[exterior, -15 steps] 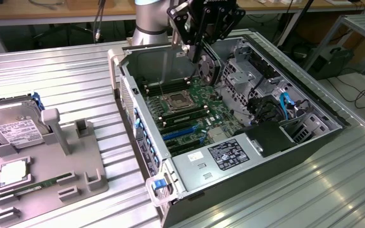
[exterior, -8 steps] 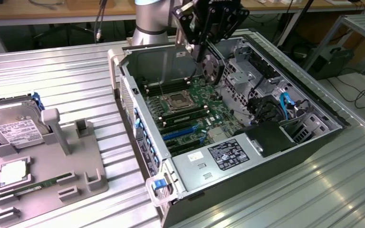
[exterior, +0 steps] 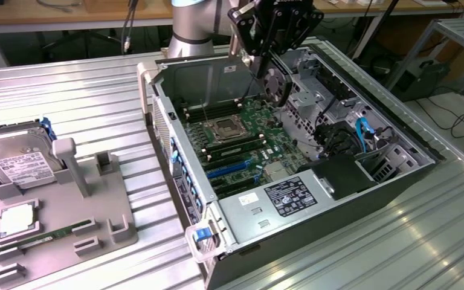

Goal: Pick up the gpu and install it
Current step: 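Pick up the gpu and move the gpu toward the slot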

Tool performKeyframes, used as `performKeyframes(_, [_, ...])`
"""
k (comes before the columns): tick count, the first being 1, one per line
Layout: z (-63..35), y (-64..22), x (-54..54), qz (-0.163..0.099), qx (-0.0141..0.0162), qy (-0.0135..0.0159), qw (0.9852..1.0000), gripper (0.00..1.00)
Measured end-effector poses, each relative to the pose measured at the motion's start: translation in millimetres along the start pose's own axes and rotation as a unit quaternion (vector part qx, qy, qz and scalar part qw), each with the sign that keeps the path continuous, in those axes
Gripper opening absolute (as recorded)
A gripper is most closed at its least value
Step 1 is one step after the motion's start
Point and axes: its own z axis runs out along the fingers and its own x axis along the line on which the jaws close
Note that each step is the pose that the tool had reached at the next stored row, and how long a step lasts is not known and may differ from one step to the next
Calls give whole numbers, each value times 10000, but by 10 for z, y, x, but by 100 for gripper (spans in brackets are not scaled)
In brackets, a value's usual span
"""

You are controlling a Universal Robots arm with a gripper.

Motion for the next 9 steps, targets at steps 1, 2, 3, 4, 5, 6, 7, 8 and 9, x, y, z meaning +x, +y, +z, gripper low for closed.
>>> performKeyframes(1, [1,0,-13,0,0,0,10000,27])
performKeyframes(2, [1,0,-24,0,0,0,10000,27])
performKeyframes(3, [1,0,-34,0,0,0,10000,27])
performKeyframes(4, [2,0,-45,0,0,0,10000,27])
performKeyframes(5, [2,-1,-56,0,0,0,10000,27])
performKeyframes(6, [3,-1,-67,0,0,0,10000,27])
performKeyframes(7, [3,-1,-79,0,0,0,10000,27])
performKeyframes(8, [4,-1,-90,0,0,0,10000,27])
performKeyframes(9, [4,-1,-103,0,0,0,10000,27])
